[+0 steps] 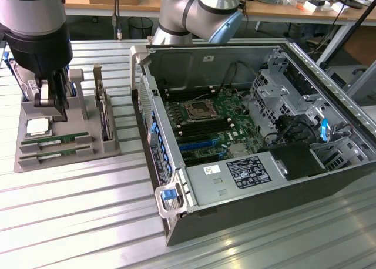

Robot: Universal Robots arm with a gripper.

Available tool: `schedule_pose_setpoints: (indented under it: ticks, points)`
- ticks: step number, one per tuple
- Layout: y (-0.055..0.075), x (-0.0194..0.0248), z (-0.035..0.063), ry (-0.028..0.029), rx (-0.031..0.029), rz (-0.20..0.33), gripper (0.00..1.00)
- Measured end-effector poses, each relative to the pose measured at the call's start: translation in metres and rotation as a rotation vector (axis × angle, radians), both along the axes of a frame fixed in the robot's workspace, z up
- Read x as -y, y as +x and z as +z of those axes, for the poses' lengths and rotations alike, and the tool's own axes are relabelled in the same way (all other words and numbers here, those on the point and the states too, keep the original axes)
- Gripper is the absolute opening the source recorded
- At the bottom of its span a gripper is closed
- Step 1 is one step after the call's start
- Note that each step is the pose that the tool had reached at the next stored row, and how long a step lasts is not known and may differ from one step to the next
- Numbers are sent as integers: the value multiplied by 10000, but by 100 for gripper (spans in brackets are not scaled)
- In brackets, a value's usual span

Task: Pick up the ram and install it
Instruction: 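Pick up the ram and move it above insertion slot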

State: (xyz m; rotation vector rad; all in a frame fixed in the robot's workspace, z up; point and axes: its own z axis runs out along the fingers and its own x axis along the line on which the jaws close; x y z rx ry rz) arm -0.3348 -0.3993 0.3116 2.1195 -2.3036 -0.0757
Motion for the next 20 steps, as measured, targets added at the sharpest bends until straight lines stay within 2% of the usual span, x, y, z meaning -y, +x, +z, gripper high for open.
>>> schedule_pose_setpoints:
  ticks: [20]
  points:
    - [0, 1, -216, 28, 0, 0, 36]
